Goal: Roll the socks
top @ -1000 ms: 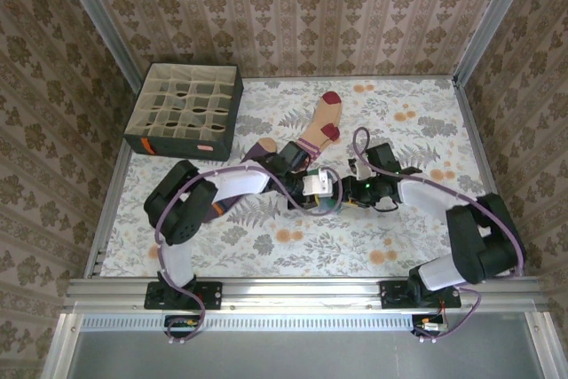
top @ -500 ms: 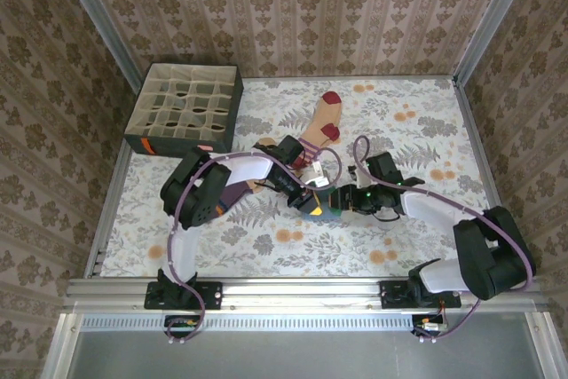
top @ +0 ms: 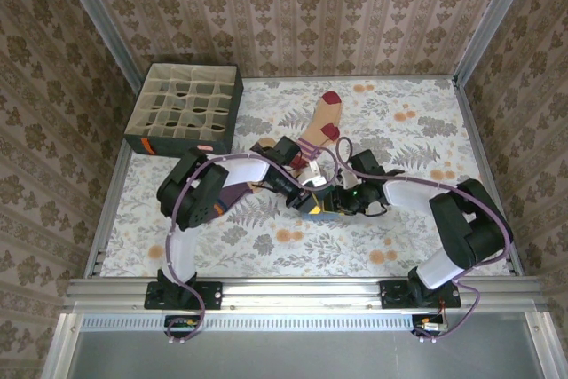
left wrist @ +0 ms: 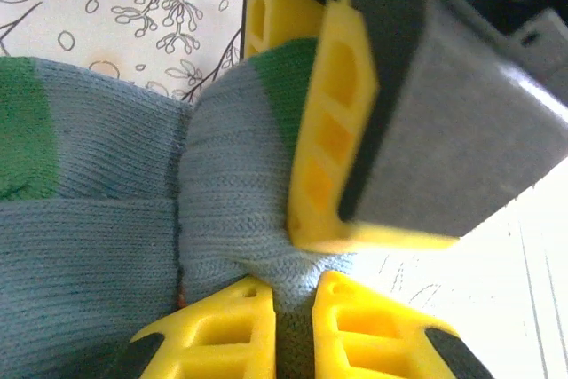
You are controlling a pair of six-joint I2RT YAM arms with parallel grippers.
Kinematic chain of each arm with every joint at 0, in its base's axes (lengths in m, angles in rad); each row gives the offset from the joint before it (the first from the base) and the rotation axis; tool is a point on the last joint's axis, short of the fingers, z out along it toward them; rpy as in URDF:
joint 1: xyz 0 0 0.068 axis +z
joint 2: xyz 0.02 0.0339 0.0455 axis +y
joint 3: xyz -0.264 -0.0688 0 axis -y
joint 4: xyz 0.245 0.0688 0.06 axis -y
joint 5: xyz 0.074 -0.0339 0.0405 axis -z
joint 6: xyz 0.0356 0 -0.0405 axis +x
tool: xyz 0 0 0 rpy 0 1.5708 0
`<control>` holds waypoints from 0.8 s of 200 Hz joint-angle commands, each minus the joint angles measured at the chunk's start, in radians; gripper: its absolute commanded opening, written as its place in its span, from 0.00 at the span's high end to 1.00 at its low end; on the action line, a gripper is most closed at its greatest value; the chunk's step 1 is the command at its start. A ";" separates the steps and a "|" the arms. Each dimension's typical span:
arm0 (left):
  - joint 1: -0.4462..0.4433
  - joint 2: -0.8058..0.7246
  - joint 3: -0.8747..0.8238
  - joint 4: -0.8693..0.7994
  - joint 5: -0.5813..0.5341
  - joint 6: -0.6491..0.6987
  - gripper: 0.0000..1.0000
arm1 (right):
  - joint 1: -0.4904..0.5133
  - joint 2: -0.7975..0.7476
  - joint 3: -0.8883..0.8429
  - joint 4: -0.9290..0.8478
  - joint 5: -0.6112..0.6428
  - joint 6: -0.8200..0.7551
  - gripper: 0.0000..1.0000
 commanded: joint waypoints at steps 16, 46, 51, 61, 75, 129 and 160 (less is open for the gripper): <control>-0.046 -0.116 -0.160 0.094 -0.169 0.101 0.78 | 0.009 0.077 -0.015 -0.072 0.174 0.039 0.87; -0.049 -0.203 -0.212 0.192 -0.166 0.146 0.74 | 0.008 0.108 -0.014 -0.109 0.185 0.048 0.90; -0.051 -0.215 -0.219 0.202 -0.173 0.155 0.74 | 0.008 0.114 -0.014 -0.111 0.185 0.050 0.90; -0.058 -0.248 -0.240 0.228 -0.201 0.174 0.74 | 0.008 0.124 -0.013 -0.116 0.182 0.050 0.90; -0.078 -0.314 -0.297 0.301 -0.287 0.202 0.72 | 0.008 0.136 -0.008 -0.122 0.174 0.049 0.90; -0.237 -0.466 -0.501 0.574 -0.778 0.348 0.56 | 0.008 0.145 0.009 -0.145 0.164 0.039 0.90; -0.260 -0.415 -0.495 0.584 -0.840 0.381 0.53 | 0.008 0.142 0.014 -0.157 0.162 0.033 0.91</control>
